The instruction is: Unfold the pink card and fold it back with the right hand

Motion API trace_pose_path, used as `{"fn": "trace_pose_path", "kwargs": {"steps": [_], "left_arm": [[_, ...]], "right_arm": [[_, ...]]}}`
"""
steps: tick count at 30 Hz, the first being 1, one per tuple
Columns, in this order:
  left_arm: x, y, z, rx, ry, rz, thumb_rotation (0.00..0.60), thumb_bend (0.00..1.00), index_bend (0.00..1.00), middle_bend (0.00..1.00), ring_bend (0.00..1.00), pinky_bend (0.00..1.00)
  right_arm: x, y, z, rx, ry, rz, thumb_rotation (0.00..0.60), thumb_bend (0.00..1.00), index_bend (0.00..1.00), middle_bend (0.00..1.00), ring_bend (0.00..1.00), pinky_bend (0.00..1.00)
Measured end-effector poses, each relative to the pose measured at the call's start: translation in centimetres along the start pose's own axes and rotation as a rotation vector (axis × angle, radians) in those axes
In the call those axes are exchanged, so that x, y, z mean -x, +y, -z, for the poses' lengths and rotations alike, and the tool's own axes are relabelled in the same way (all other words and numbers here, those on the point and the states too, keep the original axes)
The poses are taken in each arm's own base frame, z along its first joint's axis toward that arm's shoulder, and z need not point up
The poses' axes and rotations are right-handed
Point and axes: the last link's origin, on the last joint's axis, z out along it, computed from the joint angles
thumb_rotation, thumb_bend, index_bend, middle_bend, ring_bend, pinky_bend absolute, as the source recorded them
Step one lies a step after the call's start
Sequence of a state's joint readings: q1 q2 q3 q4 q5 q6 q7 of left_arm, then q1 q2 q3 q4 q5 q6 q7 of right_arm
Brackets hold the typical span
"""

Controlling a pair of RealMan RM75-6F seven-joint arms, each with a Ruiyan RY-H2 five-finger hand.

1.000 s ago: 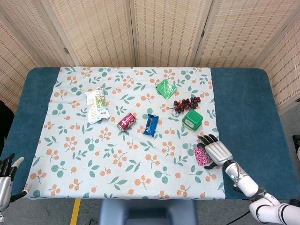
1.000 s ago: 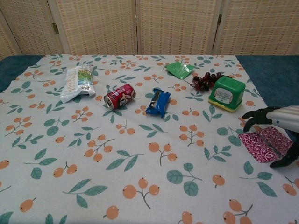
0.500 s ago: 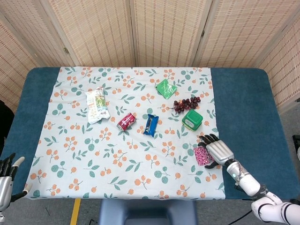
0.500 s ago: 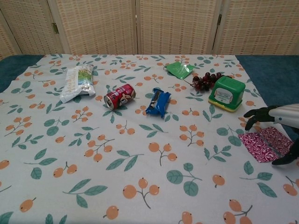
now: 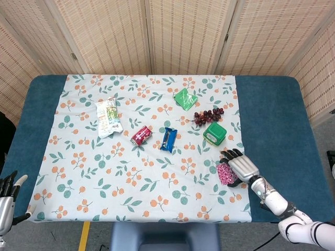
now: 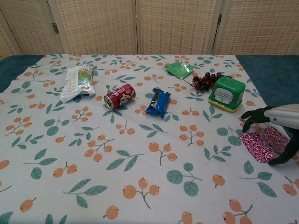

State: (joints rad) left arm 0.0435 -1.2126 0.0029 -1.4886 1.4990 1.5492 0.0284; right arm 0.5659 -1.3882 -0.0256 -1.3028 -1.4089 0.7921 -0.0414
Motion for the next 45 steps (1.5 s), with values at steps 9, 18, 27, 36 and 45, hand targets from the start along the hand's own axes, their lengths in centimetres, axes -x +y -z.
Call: {"fn": "trace_pose_path", "kwargs": {"steps": [9, 18, 27, 36, 45], "left_arm": [[0.1, 0.0, 0.0, 0.004, -0.002, 0.003, 0.6, 0.28, 0.17, 0.02, 0.06, 0.0], [0.0, -0.1, 0.1, 0.001, 0.002, 0.005, 0.6, 0.28, 0.17, 0.02, 0.06, 0.0], [-0.1, -0.1, 0.2, 0.002, 0.007, 0.009, 0.6, 0.28, 0.17, 0.02, 0.06, 0.0], [-0.2, 0.3, 0.2, 0.006, 0.008, 0.005, 0.6, 0.28, 0.17, 0.02, 0.06, 0.0], [-0.4, 0.7, 0.5, 0.003, 0.009, -0.001, 0.6, 0.28, 0.17, 0.02, 0.06, 0.0]], "right_arm": [[0.1, -0.1, 0.5, -0.01, 0.011, 0.004, 0.499, 0.11, 0.31, 0.09, 0.0, 0.0], [-0.5, -1.1, 0.9, -0.049, 0.043, -0.007, 0.5, 0.11, 0.31, 0.09, 0.0, 0.0], [-2.0, -0.9, 1.9, -0.053, 0.09, -0.001, 0.501, 0.11, 0.31, 0.09, 0.0, 0.0], [-2.4, 2.4, 2.7, 0.036, 0.089, 0.036, 0.501, 0.11, 0.31, 0.09, 0.0, 0.0], [-1.9, 3.9, 2.3, 0.038, 0.07, 0.083, 0.501, 0.11, 0.31, 0.09, 0.0, 0.0]]}}
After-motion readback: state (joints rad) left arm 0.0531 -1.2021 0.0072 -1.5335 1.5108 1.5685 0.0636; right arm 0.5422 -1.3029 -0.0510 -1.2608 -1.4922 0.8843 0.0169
